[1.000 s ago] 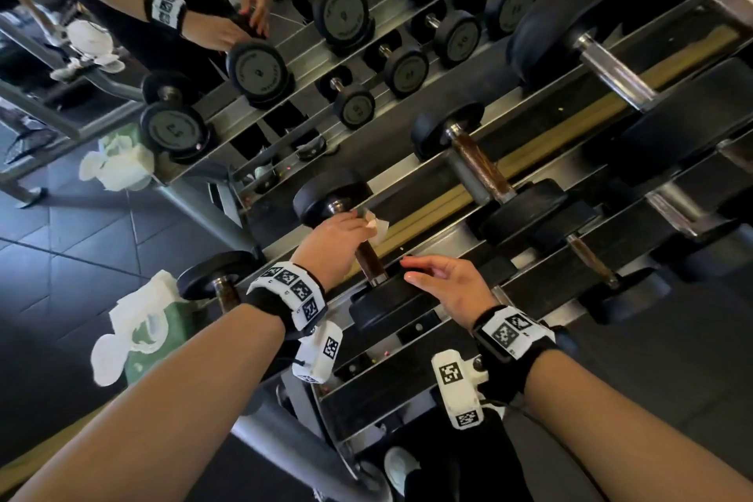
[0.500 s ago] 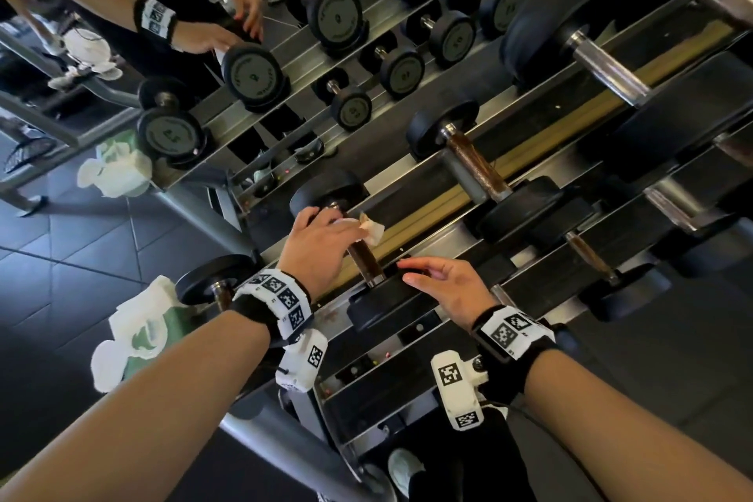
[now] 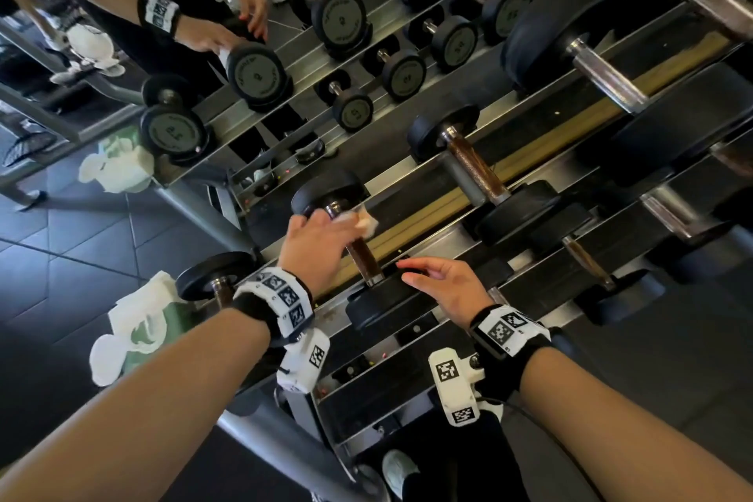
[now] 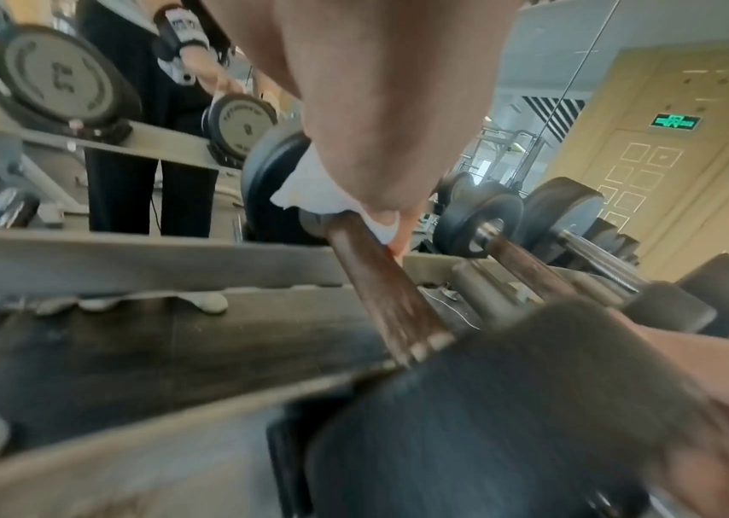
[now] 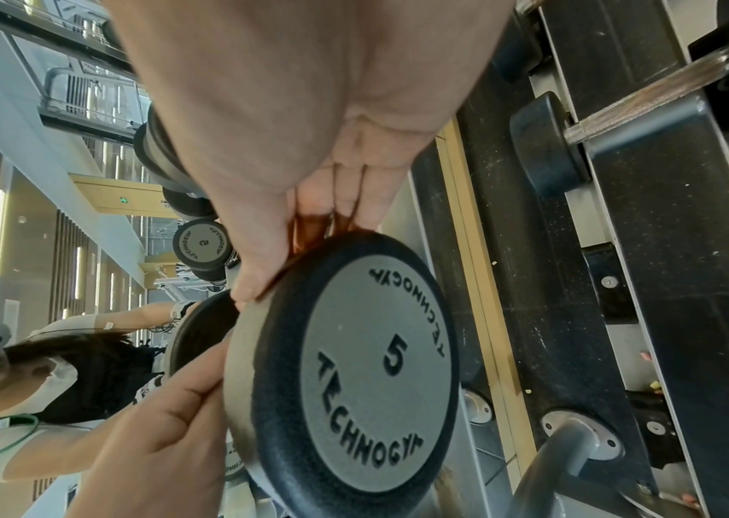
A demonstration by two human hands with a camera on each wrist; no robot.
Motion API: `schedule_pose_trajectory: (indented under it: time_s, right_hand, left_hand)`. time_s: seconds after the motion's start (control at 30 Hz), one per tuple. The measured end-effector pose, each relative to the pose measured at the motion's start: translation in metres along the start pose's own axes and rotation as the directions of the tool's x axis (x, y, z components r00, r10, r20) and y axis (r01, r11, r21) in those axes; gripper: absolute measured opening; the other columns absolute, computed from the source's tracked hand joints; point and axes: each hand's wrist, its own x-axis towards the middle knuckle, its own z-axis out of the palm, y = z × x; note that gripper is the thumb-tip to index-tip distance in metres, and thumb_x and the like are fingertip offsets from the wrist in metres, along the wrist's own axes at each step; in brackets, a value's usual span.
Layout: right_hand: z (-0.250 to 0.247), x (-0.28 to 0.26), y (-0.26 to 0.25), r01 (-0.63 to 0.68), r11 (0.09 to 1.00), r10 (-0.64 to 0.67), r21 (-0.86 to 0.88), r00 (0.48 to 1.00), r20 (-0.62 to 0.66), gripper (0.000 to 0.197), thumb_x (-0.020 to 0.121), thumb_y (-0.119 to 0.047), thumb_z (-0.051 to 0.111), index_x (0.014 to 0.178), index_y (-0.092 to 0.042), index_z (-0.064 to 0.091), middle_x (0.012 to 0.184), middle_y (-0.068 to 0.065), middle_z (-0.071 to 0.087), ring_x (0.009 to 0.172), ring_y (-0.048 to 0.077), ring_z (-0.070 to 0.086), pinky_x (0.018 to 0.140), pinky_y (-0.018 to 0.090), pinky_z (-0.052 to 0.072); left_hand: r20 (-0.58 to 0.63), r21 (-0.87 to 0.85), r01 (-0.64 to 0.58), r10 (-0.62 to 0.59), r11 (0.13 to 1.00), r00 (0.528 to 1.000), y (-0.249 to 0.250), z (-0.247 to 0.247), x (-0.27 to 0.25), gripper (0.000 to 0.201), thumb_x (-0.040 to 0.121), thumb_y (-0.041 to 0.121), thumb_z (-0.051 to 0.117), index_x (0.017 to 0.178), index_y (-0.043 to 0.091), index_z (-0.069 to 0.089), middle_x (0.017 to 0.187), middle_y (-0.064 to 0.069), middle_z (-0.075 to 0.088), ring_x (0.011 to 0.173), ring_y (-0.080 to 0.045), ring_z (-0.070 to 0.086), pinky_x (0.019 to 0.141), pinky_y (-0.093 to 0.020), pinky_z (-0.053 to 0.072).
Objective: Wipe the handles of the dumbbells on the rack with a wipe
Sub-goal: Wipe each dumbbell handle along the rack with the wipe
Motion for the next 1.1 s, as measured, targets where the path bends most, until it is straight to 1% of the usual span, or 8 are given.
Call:
schedule_pose_trajectory:
  time_s: [0.17, 0.27, 0.4, 0.57, 0.67, 0.9, 1.0, 1.1]
  right_hand:
    - [0.000, 0.001, -0.003, 0.015, 1.000, -0.015, -0.003, 1.000, 0.004, 0.024, 0.089, -0.012, 0.071, 0.111, -0.020, 0.074, 0.113, -0.005, 0.074, 0.112, 0.004, 0.065, 0.101, 0.018, 0.045]
    - [-0.001, 0.001, -0.003, -0.003, 1.000, 0.004, -0.030, 1.000, 0.005, 0.023, 0.089, -0.014, 0.071, 0.110, -0.022, 0.074, 0.113, -0.007, 0.073, 0.110, -0.002, 0.063, 0.092, 0.005, 0.042]
    - [-0.001, 0.001, -0.002, -0.011, 1.000, 0.011, -0.028, 1.000, -0.005, 0.022, 0.089, -0.014, 0.070, 0.108, -0.023, 0.075, 0.109, -0.013, 0.073, 0.103, -0.011, 0.062, 0.080, -0.004, 0.039]
    - [0.000, -0.001, -0.005, -0.011, 1.000, 0.011, -0.028, 1.000, -0.009, 0.023, 0.089, -0.012, 0.070, 0.109, -0.023, 0.074, 0.110, -0.010, 0.073, 0.106, -0.007, 0.063, 0.088, 0.002, 0.042]
    - [0.001, -0.002, -0.011, -0.039, 0.999, 0.039, -0.033, 0.999, -0.006, 0.026, 0.090, -0.010, 0.069, 0.114, -0.017, 0.072, 0.115, -0.003, 0.072, 0.111, 0.001, 0.064, 0.097, 0.014, 0.046]
    - [0.004, -0.007, -0.031, -0.088, 0.987, 0.091, -0.137, 0.996, 0.017, 0.032, 0.092, -0.003, 0.064, 0.124, -0.006, 0.066, 0.126, 0.010, 0.067, 0.119, 0.016, 0.062, 0.109, 0.029, 0.043]
    - [-0.003, -0.008, -0.044, -0.080, 0.971, 0.087, -0.226, 0.996, 0.021, 0.032, 0.093, 0.002, 0.061, 0.124, 0.000, 0.065, 0.128, 0.015, 0.065, 0.123, 0.024, 0.059, 0.112, 0.033, 0.040]
    - [-0.020, -0.009, -0.069, -0.018, 0.951, 0.023, -0.308, 1.000, 0.011, 0.027, 0.093, 0.002, 0.062, 0.119, 0.000, 0.068, 0.121, 0.014, 0.069, 0.117, 0.023, 0.063, 0.107, 0.027, 0.044]
  left_hand:
    - [0.045, -0.163, -0.177, 0.187, 0.971, 0.981, 0.024, 0.017, -0.025, 0.067, 0.086, 0.018, 0.041, 0.135, 0.061, 0.027, 0.115, 0.013, 0.060, 0.098, -0.014, 0.048, 0.080, -0.035, 0.024]
    - [-0.005, -0.146, -0.089, 0.089, 0.985, 0.996, 0.009, 0.010, -0.010, 0.061, 0.089, 0.017, 0.045, 0.135, 0.057, 0.036, 0.118, 0.005, 0.061, 0.095, -0.013, 0.047, 0.084, -0.036, 0.029]
    - [-0.050, -0.211, 0.099, -0.111, 0.972, 0.993, -0.007, 0.005, 0.004, 0.062, 0.093, 0.004, 0.043, 0.138, 0.047, 0.047, 0.110, 0.003, 0.060, 0.081, -0.009, 0.025, 0.082, -0.036, 0.030]
    - [0.116, -0.277, 0.011, 0.022, 0.961, 0.993, 0.018, 0.018, -0.024, 0.073, 0.092, 0.003, 0.044, 0.143, 0.053, 0.030, 0.122, 0.007, 0.056, 0.087, -0.007, 0.028, 0.085, -0.035, 0.028]
    - [0.166, -0.333, 0.034, 0.023, 0.942, 0.986, 0.020, 0.021, -0.027, 0.070, 0.095, 0.006, 0.040, 0.141, 0.057, 0.028, 0.099, 0.011, 0.047, 0.084, -0.008, 0.030, 0.080, -0.034, 0.023]
    - [0.290, -0.326, 0.085, 0.014, 0.942, 0.957, 0.021, -0.004, -0.026, 0.070, 0.099, 0.007, 0.031, 0.140, 0.064, 0.025, 0.078, 0.017, 0.040, 0.087, -0.011, 0.034, 0.079, -0.033, 0.025]
    - [0.307, -0.493, 0.198, -0.044, 0.847, 0.951, 0.020, -0.013, -0.025, 0.057, 0.102, 0.015, 0.035, 0.140, 0.057, 0.032, 0.103, 0.010, 0.063, 0.097, -0.013, 0.052, 0.091, -0.039, 0.038]
    - [0.293, -0.644, 0.309, -0.147, 0.700, 0.945, 0.021, -0.022, -0.018, 0.039, 0.103, 0.022, 0.040, 0.134, 0.045, 0.044, 0.124, 0.004, 0.064, 0.111, -0.021, 0.060, 0.105, -0.047, 0.038]
